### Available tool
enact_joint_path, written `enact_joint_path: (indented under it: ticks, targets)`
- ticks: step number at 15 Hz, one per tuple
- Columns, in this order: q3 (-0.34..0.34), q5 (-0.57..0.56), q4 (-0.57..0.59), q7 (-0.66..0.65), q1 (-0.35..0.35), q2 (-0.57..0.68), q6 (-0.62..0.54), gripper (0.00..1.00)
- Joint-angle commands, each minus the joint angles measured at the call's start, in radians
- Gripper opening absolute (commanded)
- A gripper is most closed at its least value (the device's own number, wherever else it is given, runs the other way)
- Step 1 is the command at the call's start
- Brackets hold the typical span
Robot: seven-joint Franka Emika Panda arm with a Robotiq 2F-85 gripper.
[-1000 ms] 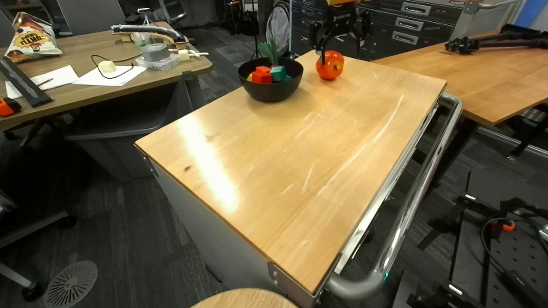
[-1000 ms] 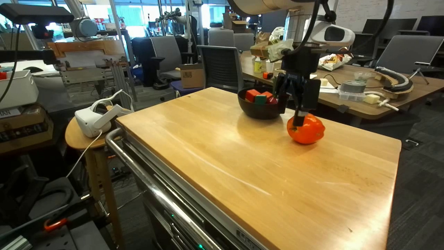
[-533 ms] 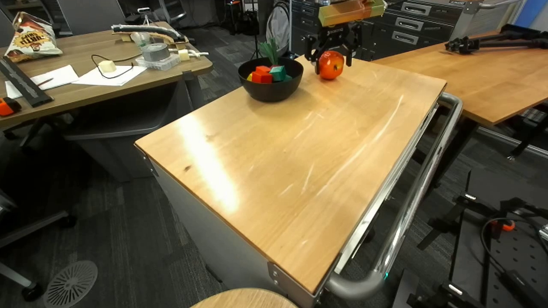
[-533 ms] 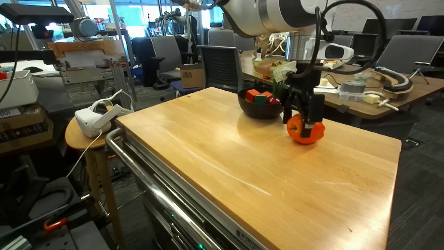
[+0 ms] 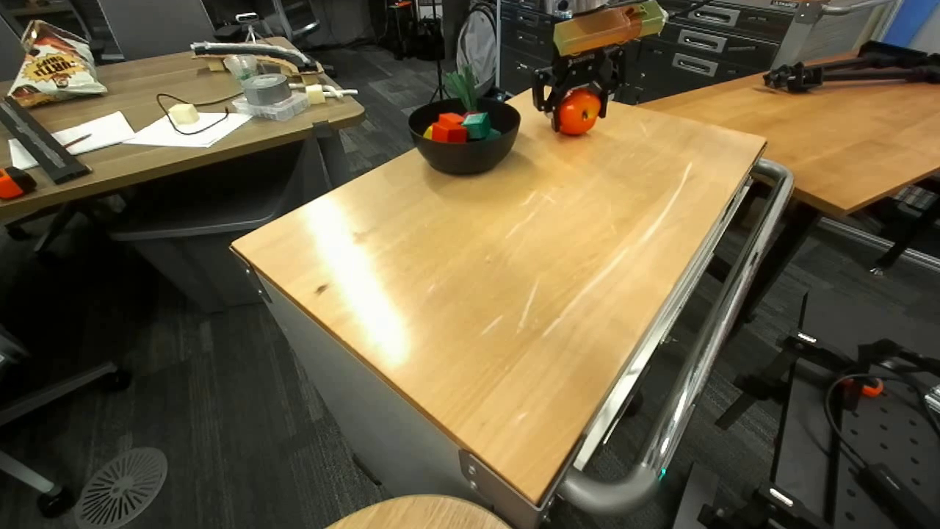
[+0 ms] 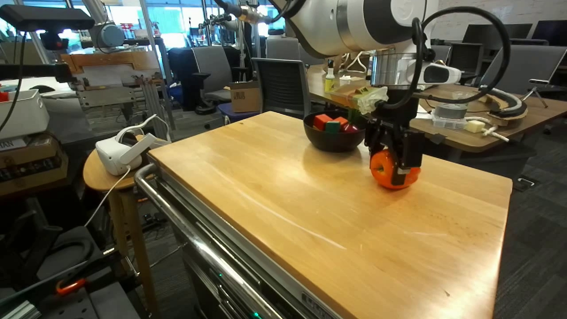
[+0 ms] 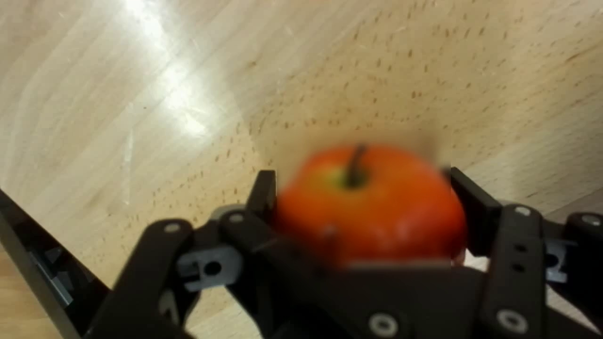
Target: Place the toys in the black bowl then put the apple at the left back corner of the trolley
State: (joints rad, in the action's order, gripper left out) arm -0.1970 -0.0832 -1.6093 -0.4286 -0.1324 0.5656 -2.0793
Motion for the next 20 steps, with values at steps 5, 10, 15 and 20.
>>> enact_joint_path:
  ticks: [5,10,15,20]
  targets:
    - [0.036,0.139,0.107,0.213,-0.064,-0.06,0.474,0.6]
    - [0.069,0.229,0.243,0.302,-0.069,-0.075,0.863,0.6]
    - [0.145,0.344,0.357,0.276,-0.002,-0.041,1.089,0.6]
    - [0.198,0.383,0.414,0.195,0.118,0.022,1.085,0.6]
